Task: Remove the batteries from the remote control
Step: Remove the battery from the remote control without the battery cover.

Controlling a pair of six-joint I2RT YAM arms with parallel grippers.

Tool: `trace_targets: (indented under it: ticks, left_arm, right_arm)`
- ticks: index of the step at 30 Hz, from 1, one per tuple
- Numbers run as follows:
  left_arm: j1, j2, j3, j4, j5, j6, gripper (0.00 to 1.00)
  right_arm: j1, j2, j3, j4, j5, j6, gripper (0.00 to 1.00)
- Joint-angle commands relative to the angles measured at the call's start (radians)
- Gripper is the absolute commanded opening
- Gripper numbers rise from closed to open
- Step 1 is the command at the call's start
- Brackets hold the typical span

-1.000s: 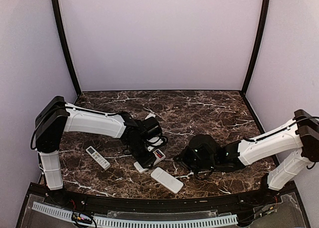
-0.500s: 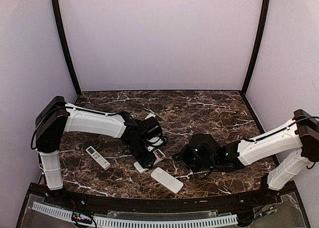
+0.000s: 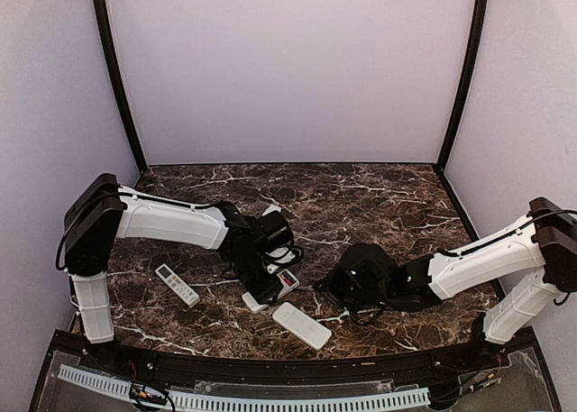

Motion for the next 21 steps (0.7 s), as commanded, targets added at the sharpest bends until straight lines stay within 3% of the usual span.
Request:
trace_targets:
  ticks: [1,7,21]
  left_arm:
    - [-0.011,0.054,-0.002,0.040,0.019,0.019,0.10]
    - [-0.011,0.055,-0.002,0.040,0.018,0.019,0.10]
    - [-0.011,0.058,-0.001,0.039,0.018,0.019,0.10]
  right_arm:
    - [0.008,0.008,0.010,0.030,0.019,-0.011,0.00]
    - [0.008,0.001,-0.018,0.103,0.024,-0.023,0.00]
    - [0.009,-0.003,-0.018,0.094,0.030,-0.024,0.00]
